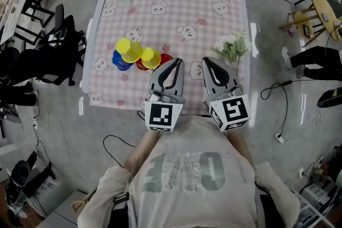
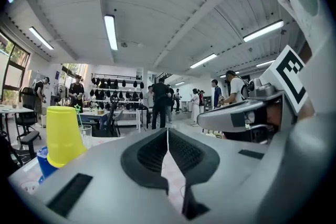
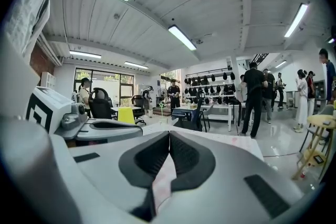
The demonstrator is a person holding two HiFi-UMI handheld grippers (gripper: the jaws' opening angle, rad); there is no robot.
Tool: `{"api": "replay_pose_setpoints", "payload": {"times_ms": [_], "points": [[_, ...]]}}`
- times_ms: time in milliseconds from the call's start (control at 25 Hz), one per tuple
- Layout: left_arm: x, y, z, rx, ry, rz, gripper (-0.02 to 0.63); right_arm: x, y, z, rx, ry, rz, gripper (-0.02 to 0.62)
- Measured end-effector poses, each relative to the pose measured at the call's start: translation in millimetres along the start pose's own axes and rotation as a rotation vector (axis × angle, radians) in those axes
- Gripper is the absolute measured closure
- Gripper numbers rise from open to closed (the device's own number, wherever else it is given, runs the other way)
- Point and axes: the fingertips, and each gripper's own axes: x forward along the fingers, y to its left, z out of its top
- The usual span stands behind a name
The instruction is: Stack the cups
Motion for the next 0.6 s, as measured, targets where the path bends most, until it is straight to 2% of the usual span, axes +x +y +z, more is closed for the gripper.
{"api": "replay_pose_setpoints", "payload": {"times_ms": [600], "points": [[-3.4, 2.6, -3.0, -0.023, 0.012, -0.002, 0.574, -5.0, 3.4, -3.5, 0.002, 0.002, 0.006, 0.566]]}}
